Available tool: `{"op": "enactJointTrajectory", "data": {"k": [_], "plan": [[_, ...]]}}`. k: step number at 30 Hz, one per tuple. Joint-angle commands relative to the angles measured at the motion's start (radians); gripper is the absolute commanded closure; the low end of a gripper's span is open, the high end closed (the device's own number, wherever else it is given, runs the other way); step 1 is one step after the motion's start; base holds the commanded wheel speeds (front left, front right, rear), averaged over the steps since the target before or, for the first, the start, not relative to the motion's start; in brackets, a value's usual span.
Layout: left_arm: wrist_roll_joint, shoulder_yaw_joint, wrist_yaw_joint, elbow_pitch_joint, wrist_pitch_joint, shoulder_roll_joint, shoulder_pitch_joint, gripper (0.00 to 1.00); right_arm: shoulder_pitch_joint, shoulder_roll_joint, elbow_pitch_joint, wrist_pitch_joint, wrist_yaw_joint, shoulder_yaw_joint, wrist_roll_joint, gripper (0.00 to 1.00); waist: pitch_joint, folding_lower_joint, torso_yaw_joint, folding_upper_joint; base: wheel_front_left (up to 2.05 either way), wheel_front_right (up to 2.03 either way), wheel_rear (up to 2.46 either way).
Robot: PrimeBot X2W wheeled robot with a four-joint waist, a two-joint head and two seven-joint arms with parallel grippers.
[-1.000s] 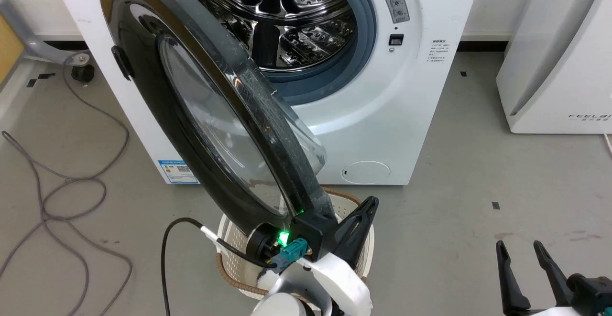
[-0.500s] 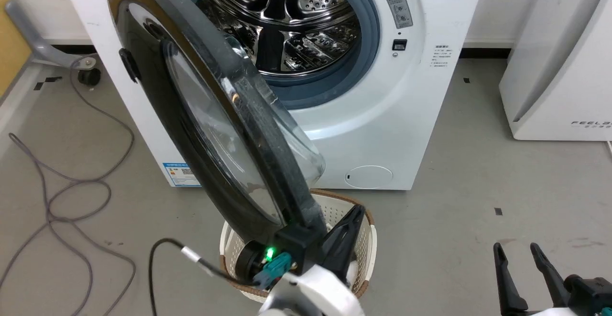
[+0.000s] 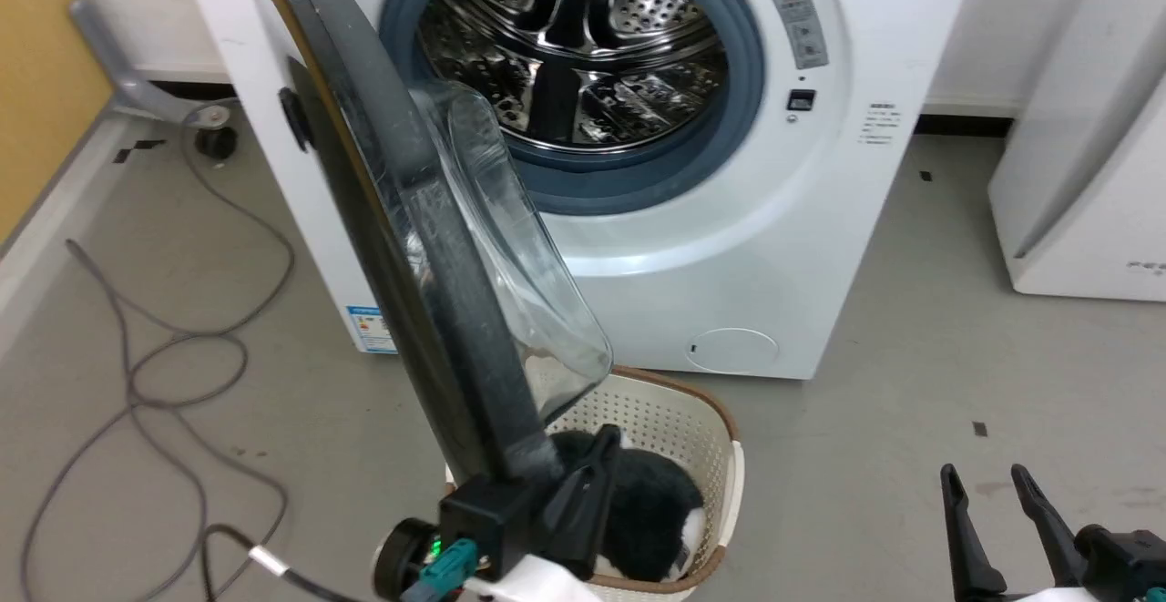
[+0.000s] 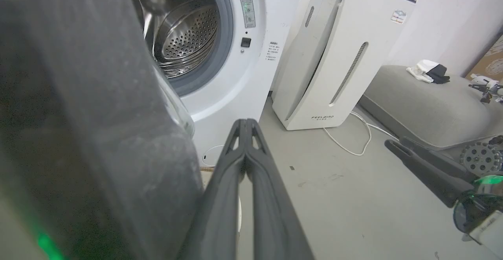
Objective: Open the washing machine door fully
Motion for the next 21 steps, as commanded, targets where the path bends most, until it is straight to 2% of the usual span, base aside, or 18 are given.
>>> {"op": "enactJointTrajectory", "data": {"k": [1,11,21], "plan": [[0.006,0.022,0.013,-0.013,0.001,0.018,0.009,1.0,0.012,0.003,-0.004,-0.001,0.001,-0.001,0.011,0.0,0.0,0.0,0.012,0.0,0.0,0.0,0.0],[0.021,0.043,0.062,-0.109,0.021,0.063,0.062,1.0,0.019,0.003,-0.009,0.004,0.001,-0.005,0.018,0.0,0.012,0.0,0.116,0.0,0.0,0.0,0.0],[0.026,0.068,0.094,-0.141,0.008,0.073,0.076,1.0,0.007,0.003,-0.001,0.005,0.001,-0.012,0.016,0.0,0.029,0.0,0.253,0.0,0.0,0.0,0.0]]}}
